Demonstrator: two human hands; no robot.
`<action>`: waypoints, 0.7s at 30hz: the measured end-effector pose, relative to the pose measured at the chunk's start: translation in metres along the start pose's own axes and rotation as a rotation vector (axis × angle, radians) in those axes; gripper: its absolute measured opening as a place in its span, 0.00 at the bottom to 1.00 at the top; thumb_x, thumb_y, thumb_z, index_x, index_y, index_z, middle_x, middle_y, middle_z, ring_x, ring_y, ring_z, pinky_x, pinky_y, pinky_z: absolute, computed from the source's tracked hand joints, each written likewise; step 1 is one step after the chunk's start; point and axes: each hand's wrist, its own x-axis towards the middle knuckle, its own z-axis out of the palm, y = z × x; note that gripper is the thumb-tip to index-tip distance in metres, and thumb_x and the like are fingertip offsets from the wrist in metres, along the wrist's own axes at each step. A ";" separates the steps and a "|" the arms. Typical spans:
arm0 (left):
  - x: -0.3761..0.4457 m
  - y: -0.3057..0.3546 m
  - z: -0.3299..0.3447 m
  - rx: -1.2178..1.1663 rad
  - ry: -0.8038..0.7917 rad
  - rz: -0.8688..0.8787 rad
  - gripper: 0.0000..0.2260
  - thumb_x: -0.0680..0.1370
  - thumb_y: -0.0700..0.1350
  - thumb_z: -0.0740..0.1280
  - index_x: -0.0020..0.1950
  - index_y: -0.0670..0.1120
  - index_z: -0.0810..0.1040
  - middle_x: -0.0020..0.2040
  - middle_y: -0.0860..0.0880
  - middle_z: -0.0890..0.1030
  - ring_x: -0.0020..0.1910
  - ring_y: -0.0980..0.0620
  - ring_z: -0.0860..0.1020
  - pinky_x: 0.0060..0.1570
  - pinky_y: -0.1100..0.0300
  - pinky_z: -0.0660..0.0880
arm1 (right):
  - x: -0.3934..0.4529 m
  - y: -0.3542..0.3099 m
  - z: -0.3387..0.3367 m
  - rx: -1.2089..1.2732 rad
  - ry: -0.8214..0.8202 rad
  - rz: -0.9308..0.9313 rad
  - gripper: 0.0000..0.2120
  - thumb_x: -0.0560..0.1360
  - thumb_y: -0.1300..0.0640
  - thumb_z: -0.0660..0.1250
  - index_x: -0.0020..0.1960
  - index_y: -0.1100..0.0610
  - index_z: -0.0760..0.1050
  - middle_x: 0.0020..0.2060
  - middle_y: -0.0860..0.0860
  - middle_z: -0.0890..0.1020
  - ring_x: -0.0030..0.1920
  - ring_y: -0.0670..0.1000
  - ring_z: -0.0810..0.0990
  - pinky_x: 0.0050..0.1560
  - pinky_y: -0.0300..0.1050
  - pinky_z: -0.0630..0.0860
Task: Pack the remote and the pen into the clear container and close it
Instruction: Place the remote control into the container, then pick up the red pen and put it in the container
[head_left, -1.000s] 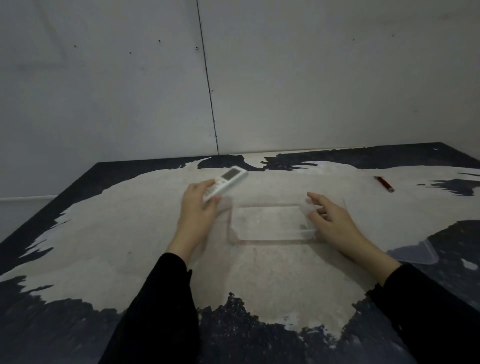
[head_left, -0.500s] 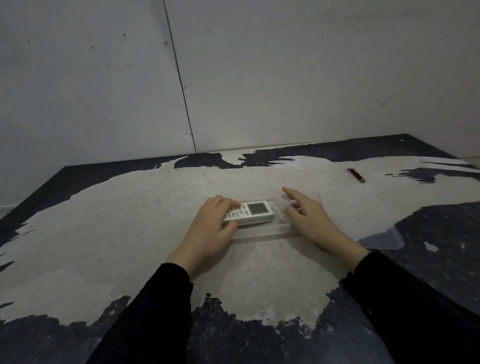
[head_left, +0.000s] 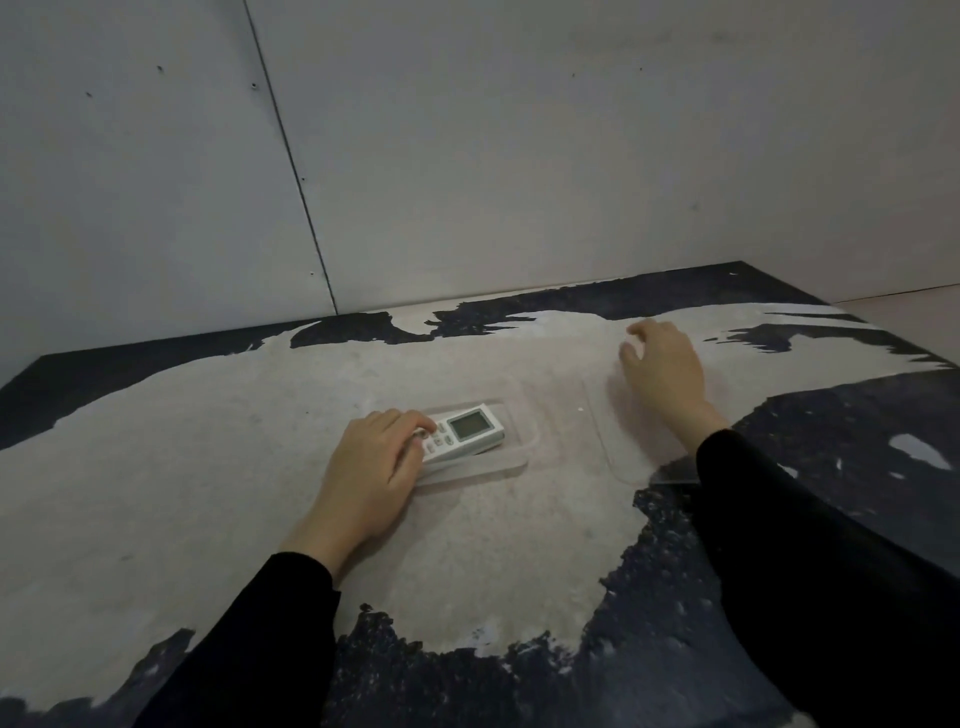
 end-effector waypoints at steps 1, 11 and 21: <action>0.000 0.000 0.000 -0.006 0.002 0.002 0.17 0.75 0.51 0.50 0.52 0.50 0.76 0.47 0.50 0.81 0.42 0.53 0.72 0.45 0.59 0.62 | 0.006 0.010 -0.001 -0.050 -0.002 0.058 0.15 0.76 0.57 0.60 0.61 0.61 0.72 0.58 0.61 0.76 0.58 0.63 0.74 0.57 0.55 0.71; 0.001 0.003 -0.001 -0.102 -0.022 -0.048 0.13 0.76 0.49 0.53 0.49 0.56 0.77 0.48 0.59 0.81 0.45 0.58 0.75 0.51 0.60 0.63 | 0.034 0.031 -0.005 -0.227 -0.041 0.235 0.10 0.74 0.59 0.61 0.48 0.62 0.79 0.47 0.62 0.82 0.48 0.64 0.79 0.49 0.54 0.77; 0.001 0.004 -0.004 -0.146 -0.040 -0.087 0.13 0.76 0.51 0.57 0.53 0.54 0.79 0.51 0.55 0.82 0.50 0.54 0.77 0.57 0.54 0.70 | 0.015 -0.026 -0.003 0.040 -0.032 -0.043 0.08 0.74 0.56 0.66 0.49 0.57 0.82 0.45 0.56 0.86 0.45 0.57 0.81 0.50 0.55 0.79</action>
